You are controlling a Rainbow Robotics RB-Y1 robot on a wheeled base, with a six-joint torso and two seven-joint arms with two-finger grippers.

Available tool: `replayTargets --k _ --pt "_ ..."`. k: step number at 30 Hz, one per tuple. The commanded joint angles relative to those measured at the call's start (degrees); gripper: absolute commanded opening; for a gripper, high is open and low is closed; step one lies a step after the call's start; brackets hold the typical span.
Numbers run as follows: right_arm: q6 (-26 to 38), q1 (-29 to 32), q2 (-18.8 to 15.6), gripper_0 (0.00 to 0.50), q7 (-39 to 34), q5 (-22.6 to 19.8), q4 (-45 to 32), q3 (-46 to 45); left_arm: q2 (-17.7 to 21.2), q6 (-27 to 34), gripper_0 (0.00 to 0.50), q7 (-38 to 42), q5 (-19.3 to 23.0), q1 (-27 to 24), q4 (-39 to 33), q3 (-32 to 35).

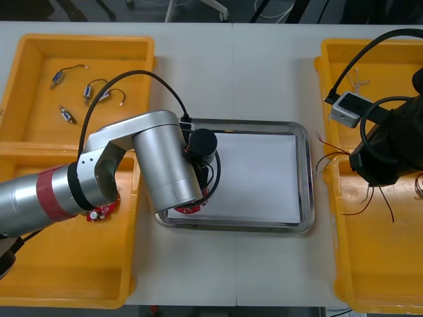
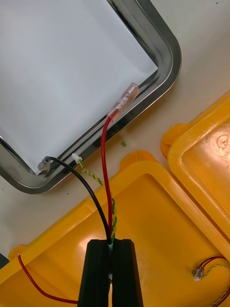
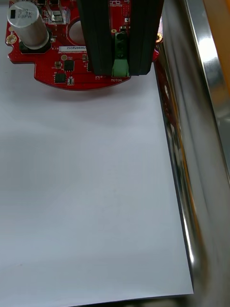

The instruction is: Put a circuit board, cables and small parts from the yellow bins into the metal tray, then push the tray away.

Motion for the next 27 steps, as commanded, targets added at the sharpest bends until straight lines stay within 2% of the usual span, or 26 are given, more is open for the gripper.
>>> replayTargets --k 1,4,5,6,7,8,9,10,13,15,16,22,27 --pt "0.37 -1.66 0.36 0.000 0.42 0.01 -1.40 0.66 -1.51 -0.88 0.000 3.70 -0.56 -2.22 -0.46 -0.96" --pt "0.37 -1.66 0.36 0.000 0.51 0.01 -1.40 0.57 -1.51 -1.06 0.007 4.49 -0.56 -2.13 -0.46 -0.96" --pt "0.37 -1.66 0.36 0.000 0.51 0.01 -1.40 0.66 -1.51 -1.23 0.077 4.93 -0.56 -2.04 -0.46 -0.96" --pt "0.37 -1.66 0.36 0.000 0.42 0.01 -1.40 0.57 -1.51 -1.32 0.120 5.28 -0.56 -1.95 -0.46 -0.96" --pt "0.37 -1.66 0.36 0.000 0.42 0.01 -1.40 0.57 -1.51 -1.32 0.120 5.28 -0.56 -1.95 -0.46 -0.96" --pt "0.37 -1.75 0.36 0.000 0.34 -0.08 -1.40 0.57 -1.51 -1.41 0.206 5.72 -0.56 -1.87 -0.46 -1.05" --pt "0.37 -1.75 0.36 0.000 0.34 -0.08 -1.40 0.57 -1.51 -1.41 0.241 5.90 -0.56 -1.87 -0.46 -1.23" --pt "0.37 -1.66 0.36 0.000 0.25 -0.26 -1.40 0.66 -1.51 -1.50 0.308 6.16 -0.65 -1.87 -0.46 -1.40" --pt "0.37 -1.75 0.36 0.000 0.16 -0.17 -1.40 0.57 -1.42 -1.50 0.443 7.22 -1.18 -1.78 -0.46 -2.28" --pt "0.37 -1.66 0.36 0.000 0.16 -0.26 -1.40 0.57 -1.34 -1.59 0.468 8.45 -1.27 -1.69 -0.46 -2.28" --pt "0.37 -1.66 0.36 0.000 0.16 -0.17 -1.40 0.57 -1.25 -1.94 0.500 10.38 -1.18 -1.69 -0.46 -2.28" --pt "0.37 -1.75 0.36 0.000 0.42 -0.26 -1.40 0.57 -0.72 -2.20 0.500 10.73 -1.00 -1.78 -0.81 -2.28" --pt "-0.33 -1.92 0.36 0.000 0.95 -2.01 -1.40 0.66 0.86 -1.94 0.500 10.56 -0.30 -1.78 -3.10 -1.66"
